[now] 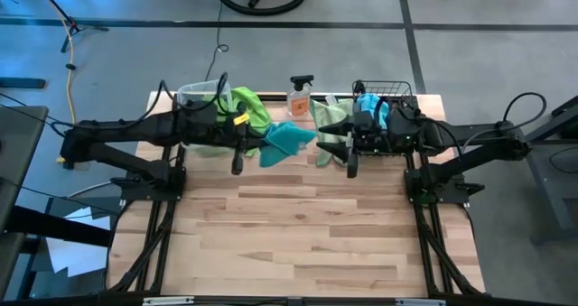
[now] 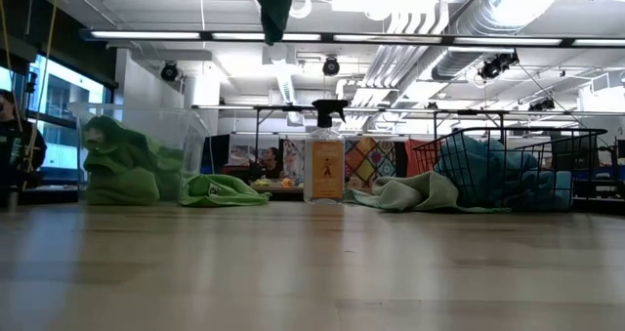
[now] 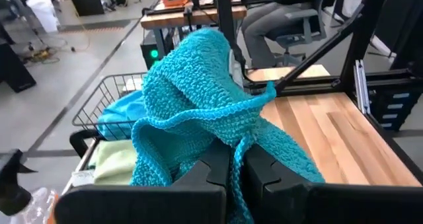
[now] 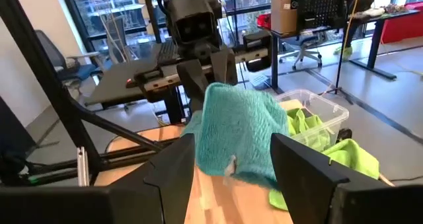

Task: Sort microfiber towel by color & place in baskets
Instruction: Put the blue microfiber cloth into the basket

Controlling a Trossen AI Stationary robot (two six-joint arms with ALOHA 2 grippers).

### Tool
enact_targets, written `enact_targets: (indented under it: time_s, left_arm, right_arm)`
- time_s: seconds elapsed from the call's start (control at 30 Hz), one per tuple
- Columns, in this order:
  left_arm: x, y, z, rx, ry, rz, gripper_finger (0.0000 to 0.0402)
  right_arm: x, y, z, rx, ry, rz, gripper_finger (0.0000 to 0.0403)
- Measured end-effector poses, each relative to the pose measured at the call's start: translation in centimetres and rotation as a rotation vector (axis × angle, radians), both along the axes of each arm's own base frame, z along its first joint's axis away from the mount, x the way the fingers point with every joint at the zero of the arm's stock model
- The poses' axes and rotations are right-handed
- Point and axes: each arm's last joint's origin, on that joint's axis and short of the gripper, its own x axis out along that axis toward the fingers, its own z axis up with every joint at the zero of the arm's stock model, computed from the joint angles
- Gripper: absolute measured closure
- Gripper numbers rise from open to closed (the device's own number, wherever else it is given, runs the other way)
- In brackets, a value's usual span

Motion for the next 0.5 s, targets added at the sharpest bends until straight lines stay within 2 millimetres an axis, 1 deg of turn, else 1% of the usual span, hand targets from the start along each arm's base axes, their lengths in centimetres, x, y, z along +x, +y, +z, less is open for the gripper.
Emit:
enact_targets:
  time_s: [0.1, 0.17, 0.33, 0.5]
  left_arm:
    - [0.8, 0.0, -0.5, -0.040, 0.011, 0.015, 0.0401]
    - [1.4, -0.1, -0.7, -0.047, 0.003, 0.014, 0.0401]
    - [2.8, -0.5, -1.6, -0.042, 0.016, -0.005, 0.0401]
    - [4.4, -1.1, -3.2, -0.042, 0.080, -0.024, 0.0401]
  right_arm:
    - [0.0, -0.1, -0.2, -0.015, 0.025, -0.023, 0.0203]
    - [-0.1, -0.1, -0.3, -0.014, 0.034, -0.023, 0.0193]
    - [-0.2, -0.1, -1.1, -0.023, 0.114, -0.011, 0.0142]
    - [-0.4, -0.1, -1.8, -0.081, 0.201, 0.000, 0.0096]
